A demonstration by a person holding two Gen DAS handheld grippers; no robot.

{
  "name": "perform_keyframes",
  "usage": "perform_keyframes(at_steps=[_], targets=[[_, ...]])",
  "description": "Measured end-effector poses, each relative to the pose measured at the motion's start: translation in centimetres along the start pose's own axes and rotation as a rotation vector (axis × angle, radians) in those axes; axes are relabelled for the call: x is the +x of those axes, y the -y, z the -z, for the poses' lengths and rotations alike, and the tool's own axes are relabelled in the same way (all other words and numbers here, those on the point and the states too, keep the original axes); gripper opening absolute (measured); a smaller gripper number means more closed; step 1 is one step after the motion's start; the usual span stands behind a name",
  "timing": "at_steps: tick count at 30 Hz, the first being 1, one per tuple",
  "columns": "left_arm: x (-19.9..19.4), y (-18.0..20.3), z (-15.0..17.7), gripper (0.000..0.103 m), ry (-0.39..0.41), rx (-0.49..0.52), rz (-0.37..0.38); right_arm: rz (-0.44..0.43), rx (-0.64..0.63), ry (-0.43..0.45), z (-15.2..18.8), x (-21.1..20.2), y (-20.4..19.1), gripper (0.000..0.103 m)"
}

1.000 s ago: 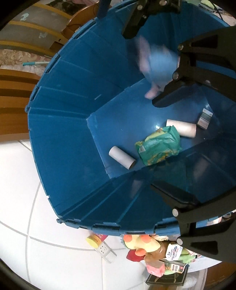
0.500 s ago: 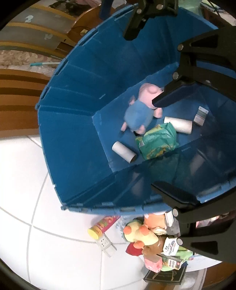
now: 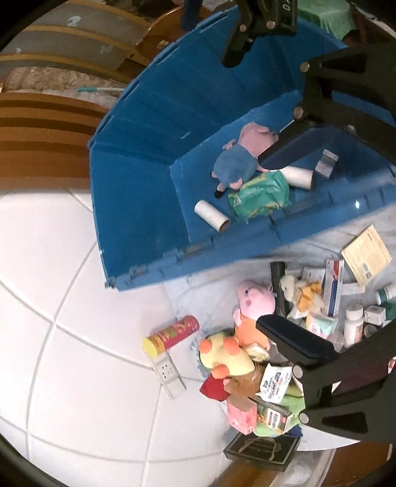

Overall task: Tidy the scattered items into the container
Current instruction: 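Withdraw both grippers from the crate back toward the heap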

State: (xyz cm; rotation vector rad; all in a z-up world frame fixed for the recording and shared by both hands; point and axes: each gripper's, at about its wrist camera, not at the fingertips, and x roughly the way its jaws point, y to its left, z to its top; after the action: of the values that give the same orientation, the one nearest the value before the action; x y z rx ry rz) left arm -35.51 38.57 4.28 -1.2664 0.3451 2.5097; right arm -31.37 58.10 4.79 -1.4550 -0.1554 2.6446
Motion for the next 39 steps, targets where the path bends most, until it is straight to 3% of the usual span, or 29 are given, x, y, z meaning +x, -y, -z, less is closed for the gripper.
perform_keyframes(at_steps=[9, 22, 29, 39], targets=[[-2.3, -7.8, 4.5, 0.097, 0.002, -0.036, -0.024, -0.038, -0.058, 0.016, 0.2, -2.1, -8.2, 0.103], [-5.0, -21.5, 14.2, 0.097, -0.040, -0.085, -0.084, -0.133, -0.149, -0.004, 1.4, -4.6, -22.7, 0.103], [-5.3, -27.7, 18.3, 0.097, -0.064, -0.162, -0.111, -0.172, -0.183, -0.012, 2.1, -4.0, -29.4, 0.103], [-3.3, -34.3, 23.1, 0.097, -0.132, -0.308, -0.170, -0.321, -0.236, -0.027, 1.7, -1.0, -35.7, 0.103]])
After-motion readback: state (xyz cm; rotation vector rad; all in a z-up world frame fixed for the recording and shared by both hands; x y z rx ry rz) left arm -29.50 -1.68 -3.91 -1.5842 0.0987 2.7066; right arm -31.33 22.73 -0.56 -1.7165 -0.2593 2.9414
